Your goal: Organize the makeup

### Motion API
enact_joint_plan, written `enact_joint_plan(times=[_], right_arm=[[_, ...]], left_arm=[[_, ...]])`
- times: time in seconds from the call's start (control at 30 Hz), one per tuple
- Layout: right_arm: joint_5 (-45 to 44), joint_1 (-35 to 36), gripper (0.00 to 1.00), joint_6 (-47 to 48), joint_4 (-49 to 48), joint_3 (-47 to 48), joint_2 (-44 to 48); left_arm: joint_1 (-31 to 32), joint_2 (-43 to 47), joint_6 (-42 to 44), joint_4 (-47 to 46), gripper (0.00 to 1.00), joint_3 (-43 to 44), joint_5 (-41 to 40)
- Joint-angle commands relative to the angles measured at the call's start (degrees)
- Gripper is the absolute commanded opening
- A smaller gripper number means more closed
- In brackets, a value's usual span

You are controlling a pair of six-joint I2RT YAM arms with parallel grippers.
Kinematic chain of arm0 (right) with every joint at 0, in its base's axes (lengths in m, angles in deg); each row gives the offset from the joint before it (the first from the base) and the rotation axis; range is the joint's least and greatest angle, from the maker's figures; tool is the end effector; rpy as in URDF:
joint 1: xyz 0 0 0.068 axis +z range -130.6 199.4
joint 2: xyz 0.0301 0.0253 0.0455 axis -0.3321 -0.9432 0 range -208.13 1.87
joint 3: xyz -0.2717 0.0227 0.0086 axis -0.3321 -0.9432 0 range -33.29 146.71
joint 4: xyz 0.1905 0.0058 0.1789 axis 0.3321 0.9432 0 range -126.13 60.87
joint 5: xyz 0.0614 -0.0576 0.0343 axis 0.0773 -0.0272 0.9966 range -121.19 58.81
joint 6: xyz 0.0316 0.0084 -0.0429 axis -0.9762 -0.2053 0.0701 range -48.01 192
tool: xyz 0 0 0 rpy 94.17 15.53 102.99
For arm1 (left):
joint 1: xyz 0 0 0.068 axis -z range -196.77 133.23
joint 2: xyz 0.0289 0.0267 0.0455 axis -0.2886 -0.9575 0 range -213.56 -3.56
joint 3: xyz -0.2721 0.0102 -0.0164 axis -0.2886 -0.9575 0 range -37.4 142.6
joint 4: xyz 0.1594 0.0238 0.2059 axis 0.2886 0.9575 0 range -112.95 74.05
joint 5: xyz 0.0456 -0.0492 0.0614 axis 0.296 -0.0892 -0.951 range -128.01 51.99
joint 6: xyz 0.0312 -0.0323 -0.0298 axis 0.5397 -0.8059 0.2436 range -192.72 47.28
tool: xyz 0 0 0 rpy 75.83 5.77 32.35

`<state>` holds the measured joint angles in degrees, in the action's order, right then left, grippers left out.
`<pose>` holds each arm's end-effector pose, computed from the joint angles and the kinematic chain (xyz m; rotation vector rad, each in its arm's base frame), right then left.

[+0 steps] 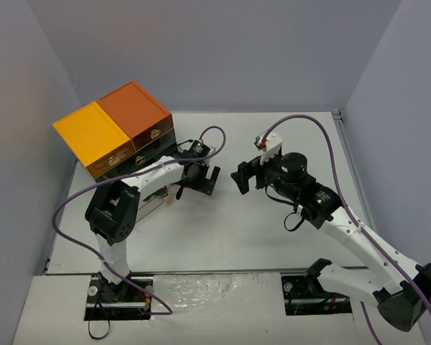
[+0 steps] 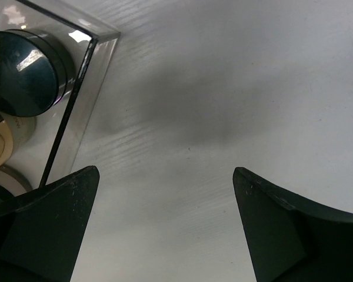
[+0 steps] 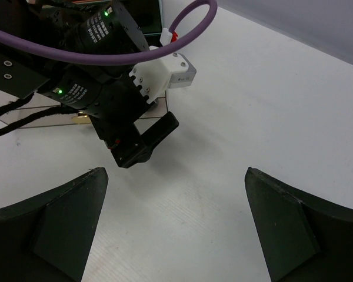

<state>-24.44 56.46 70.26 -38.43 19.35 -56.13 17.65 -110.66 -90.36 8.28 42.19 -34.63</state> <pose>0.1881 0.1471 0.3683 -0.5909 1.5502 0.6138 0.3283 -0.2276 0.2122 0.4084 2.6173 -0.3955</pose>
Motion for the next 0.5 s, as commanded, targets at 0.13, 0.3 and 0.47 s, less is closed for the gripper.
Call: enact_joint_plan(times=[0.13, 0.3, 0.47], right_arm=[[-2.1, -0.6, 1.00, -0.5, -2.9, 2.8, 0.7], [-2.4, -0.6, 1.00, -0.3, -3.0, 2.8, 0.3], [-2.0, -0.6, 1.00, -0.3, -3.0, 3.1, -0.5]], left_arm=[[-4.0, -0.4, 7.3, 2.1, 0.97, 4.8, -7.4], [-6.5, -0.7, 9.3, 4.3, 0.97, 5.5, -11.0], [-8.4, -1.0, 10.6, 5.9, 0.97, 5.9, -12.7]])
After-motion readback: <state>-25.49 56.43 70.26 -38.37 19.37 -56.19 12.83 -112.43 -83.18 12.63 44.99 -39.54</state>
